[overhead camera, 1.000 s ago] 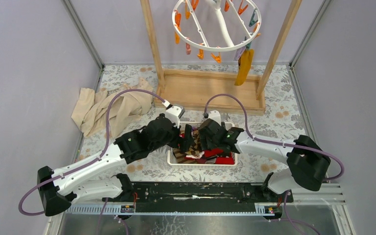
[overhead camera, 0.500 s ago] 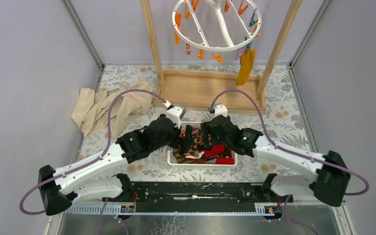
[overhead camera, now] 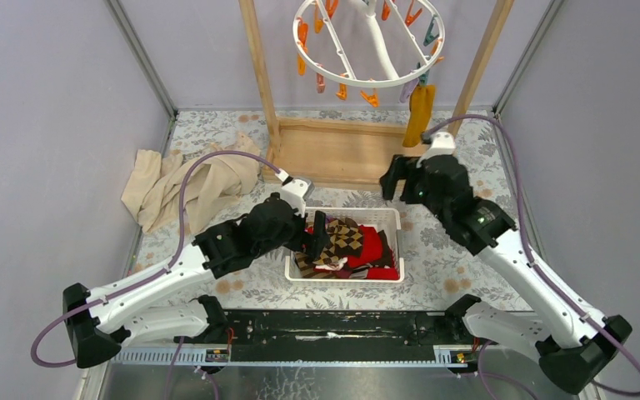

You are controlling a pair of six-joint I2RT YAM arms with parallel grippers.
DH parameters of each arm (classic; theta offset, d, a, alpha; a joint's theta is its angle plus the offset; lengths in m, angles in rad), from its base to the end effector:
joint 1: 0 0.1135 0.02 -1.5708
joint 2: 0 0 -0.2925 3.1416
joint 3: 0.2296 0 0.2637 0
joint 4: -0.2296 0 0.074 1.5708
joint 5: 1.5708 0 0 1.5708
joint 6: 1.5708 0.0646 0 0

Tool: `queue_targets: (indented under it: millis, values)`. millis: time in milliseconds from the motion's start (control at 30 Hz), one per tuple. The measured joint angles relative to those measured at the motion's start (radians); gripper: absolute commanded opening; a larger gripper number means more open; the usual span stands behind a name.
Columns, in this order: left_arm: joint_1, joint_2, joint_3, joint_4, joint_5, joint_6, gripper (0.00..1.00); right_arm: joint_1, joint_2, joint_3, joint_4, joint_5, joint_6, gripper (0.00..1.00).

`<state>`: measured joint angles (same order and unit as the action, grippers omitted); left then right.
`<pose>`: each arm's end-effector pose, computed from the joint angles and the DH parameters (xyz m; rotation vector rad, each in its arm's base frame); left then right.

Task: Remove the socks clipped to the hanger
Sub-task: Place the sock in the bin, then remove the sock from the hanger.

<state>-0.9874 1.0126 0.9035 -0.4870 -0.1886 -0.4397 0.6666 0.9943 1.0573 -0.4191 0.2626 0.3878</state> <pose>0.1427 -0.1941 0.3161 0.4929 2.1656 -0.6108 0.1997 0.1358 0.3872 -0.0929 1.9386 0.4552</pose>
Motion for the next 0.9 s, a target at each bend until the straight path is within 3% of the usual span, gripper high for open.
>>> queue_targets:
  millis: [167, 400, 900]
  values:
    - [0.000, -0.015, 0.007, -0.015, -0.003, 0.000, 0.98, -0.239, 0.006, 0.000, -0.002, -0.072, -0.011, 0.88]
    - [0.000, -0.023, 0.028, -0.053, -0.008, 0.000, 0.99, -0.426, 0.105, 0.005, 0.097, -0.236, -0.014, 0.88]
    - [0.000, -0.004, 0.051, -0.061, -0.015, 0.000, 0.98, -0.525, 0.375, 0.026, 0.474, -0.440, -0.009, 0.87]
